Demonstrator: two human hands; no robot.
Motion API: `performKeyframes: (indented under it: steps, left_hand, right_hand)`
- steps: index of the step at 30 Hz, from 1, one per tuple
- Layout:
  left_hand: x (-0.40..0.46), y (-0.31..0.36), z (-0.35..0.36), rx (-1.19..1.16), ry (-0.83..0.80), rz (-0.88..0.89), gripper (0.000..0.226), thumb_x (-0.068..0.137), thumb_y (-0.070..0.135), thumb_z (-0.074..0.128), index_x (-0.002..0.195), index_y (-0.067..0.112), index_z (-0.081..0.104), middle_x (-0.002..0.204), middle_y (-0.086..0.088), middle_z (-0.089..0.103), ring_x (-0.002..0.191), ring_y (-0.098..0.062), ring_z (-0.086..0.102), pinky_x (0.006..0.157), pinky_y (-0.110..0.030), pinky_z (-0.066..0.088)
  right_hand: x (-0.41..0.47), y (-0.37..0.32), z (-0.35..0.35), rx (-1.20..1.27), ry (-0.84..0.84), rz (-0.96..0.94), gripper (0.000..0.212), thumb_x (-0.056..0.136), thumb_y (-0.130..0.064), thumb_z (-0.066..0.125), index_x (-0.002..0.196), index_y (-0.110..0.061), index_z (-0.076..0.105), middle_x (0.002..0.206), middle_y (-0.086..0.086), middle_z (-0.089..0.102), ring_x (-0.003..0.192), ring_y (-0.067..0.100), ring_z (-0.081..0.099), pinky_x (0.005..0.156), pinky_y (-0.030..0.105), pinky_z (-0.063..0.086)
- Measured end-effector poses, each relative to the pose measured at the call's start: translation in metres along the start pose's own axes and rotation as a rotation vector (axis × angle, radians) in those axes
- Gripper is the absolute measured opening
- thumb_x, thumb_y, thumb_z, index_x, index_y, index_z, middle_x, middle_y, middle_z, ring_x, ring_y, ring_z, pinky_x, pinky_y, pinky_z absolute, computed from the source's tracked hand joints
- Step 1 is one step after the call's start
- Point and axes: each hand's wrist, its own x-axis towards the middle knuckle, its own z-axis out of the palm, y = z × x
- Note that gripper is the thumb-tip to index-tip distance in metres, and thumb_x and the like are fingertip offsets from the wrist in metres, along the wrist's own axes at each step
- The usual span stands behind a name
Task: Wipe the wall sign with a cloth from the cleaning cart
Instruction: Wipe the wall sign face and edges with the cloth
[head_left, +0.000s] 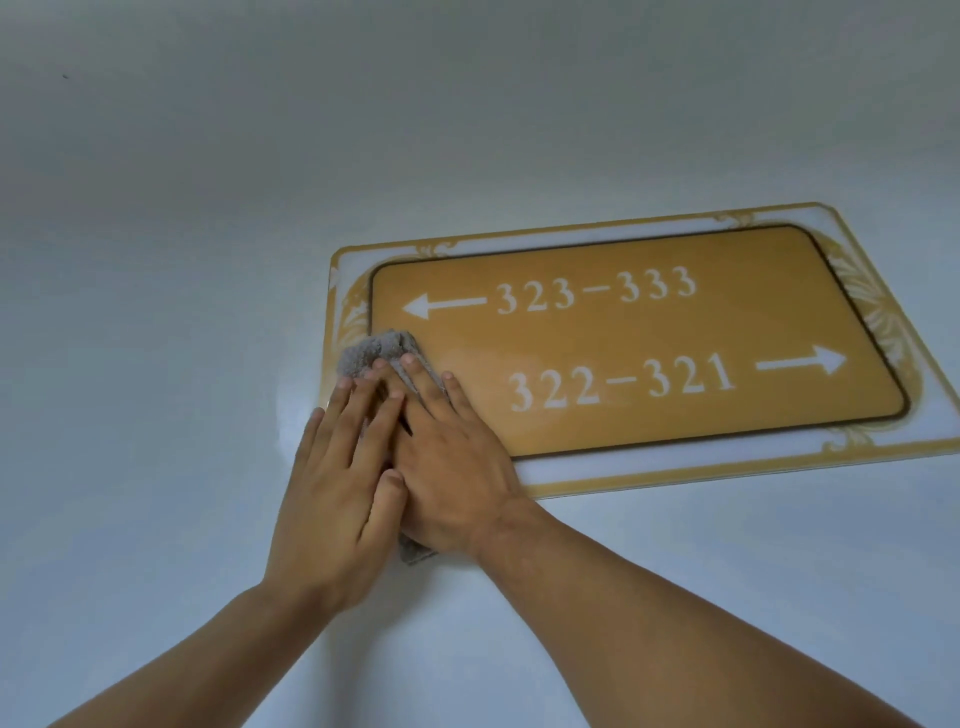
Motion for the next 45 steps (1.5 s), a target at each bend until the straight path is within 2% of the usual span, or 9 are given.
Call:
performKeyframes:
  steps: [4, 10, 16, 20, 31, 37, 42, 43, 45]
  left_hand:
    - [0.020, 0.035, 0.025, -0.064, 0.033, -0.016, 0.071, 0.096, 0.049, 0.023, 0.156, 0.012, 0.021, 0.167, 0.001, 0.009, 0.153, -0.011, -0.002, 0.124, -0.042, 0.007]
    - [0.066, 0.097, 0.071, -0.030, 0.034, 0.011, 0.078, 0.088, 0.045, 0.022, 0.156, 0.006, 0.017, 0.166, -0.006, 0.006, 0.153, -0.013, -0.006, 0.124, -0.045, 0.013]
    - [0.110, 0.163, 0.112, -0.039, 0.019, 0.045, 0.083, 0.083, 0.046, 0.016, 0.157, 0.010, 0.013, 0.167, -0.005, 0.003, 0.153, -0.014, -0.008, 0.123, -0.043, 0.012]
    - [0.129, 0.211, 0.144, -0.063, 0.017, 0.060, 0.085, 0.081, 0.048, 0.015, 0.158, 0.012, 0.011, 0.167, -0.002, 0.001, 0.152, -0.013, -0.011, 0.123, -0.045, 0.009]
    - [0.162, 0.304, 0.195, -0.022, 0.041, 0.105, 0.085, 0.080, 0.048, 0.019, 0.157, 0.014, 0.016, 0.167, -0.001, 0.008, 0.153, -0.013, -0.004, 0.123, -0.046, 0.000]
    - [0.170, 0.355, 0.223, -0.025, 0.022, 0.118, 0.087, 0.079, 0.048, 0.021, 0.157, 0.009, 0.016, 0.166, -0.010, 0.011, 0.154, -0.021, -0.001, 0.124, -0.044, 0.000]
    - [0.172, 0.390, 0.239, -0.014, 0.001, 0.112, 0.085, 0.082, 0.047, 0.030, 0.156, 0.006, 0.017, 0.165, -0.014, 0.010, 0.153, -0.024, -0.002, 0.123, -0.046, 0.001]
    - [0.172, 0.391, 0.239, -0.009, -0.008, 0.108, 0.085, 0.082, 0.047, 0.031, 0.156, 0.006, 0.017, 0.165, -0.015, 0.010, 0.153, -0.024, -0.002, 0.123, -0.046, 0.001]
    - [0.172, 0.389, 0.237, 0.018, -0.022, 0.118, 0.084, 0.083, 0.047, 0.030, 0.155, 0.006, 0.019, 0.165, -0.015, 0.012, 0.153, -0.024, -0.001, 0.123, -0.048, 0.001]
  right_hand:
    - [-0.012, 0.034, -0.008, 0.014, 0.007, 0.014, 0.079, 0.095, -0.046, 0.033, 0.157, -0.020, -0.009, 0.166, 0.003, -0.013, 0.149, 0.022, -0.024, 0.121, 0.048, -0.001]
    - [-0.037, 0.112, -0.020, -0.096, 0.013, 0.079, 0.086, 0.093, -0.048, 0.037, 0.156, -0.018, -0.014, 0.165, 0.004, -0.017, 0.148, 0.022, -0.025, 0.122, 0.046, 0.000]
    - [-0.070, 0.192, -0.036, -0.133, 0.028, 0.157, 0.088, 0.093, -0.048, 0.042, 0.157, -0.020, -0.011, 0.165, 0.001, -0.014, 0.149, 0.019, -0.022, 0.123, 0.044, 0.002]
    - [-0.101, 0.242, -0.045, -0.153, 0.039, 0.217, 0.084, 0.093, -0.049, 0.035, 0.156, -0.022, -0.013, 0.166, -0.001, -0.013, 0.150, 0.018, -0.021, 0.123, 0.045, 0.005]
    - [-0.163, 0.334, -0.065, -0.150, 0.060, 0.281, 0.084, 0.094, -0.054, 0.041, 0.156, -0.028, -0.009, 0.166, -0.003, -0.007, 0.151, 0.017, -0.016, 0.123, 0.046, 0.008]
    - [-0.202, 0.373, -0.073, -0.098, 0.126, 0.317, 0.074, 0.089, -0.057, 0.015, 0.150, -0.030, -0.017, 0.166, -0.001, 0.004, 0.152, 0.016, -0.005, 0.123, 0.041, 0.009]
    - [-0.227, 0.400, -0.075, -0.138, 0.070, 0.290, 0.070, 0.089, -0.056, 0.005, 0.148, -0.036, -0.029, 0.164, -0.004, -0.011, 0.152, 0.016, -0.007, 0.123, 0.044, 0.013]
    - [-0.229, 0.399, -0.076, -0.077, 0.089, 0.274, 0.070, 0.089, -0.052, 0.007, 0.148, -0.036, -0.027, 0.163, -0.004, -0.008, 0.152, 0.017, -0.004, 0.123, 0.044, 0.013]
    - [-0.228, 0.397, -0.079, -0.017, 0.100, 0.211, 0.064, 0.094, -0.045, 0.006, 0.155, -0.027, -0.004, 0.163, 0.002, 0.005, 0.153, 0.023, 0.003, 0.123, 0.046, 0.011]
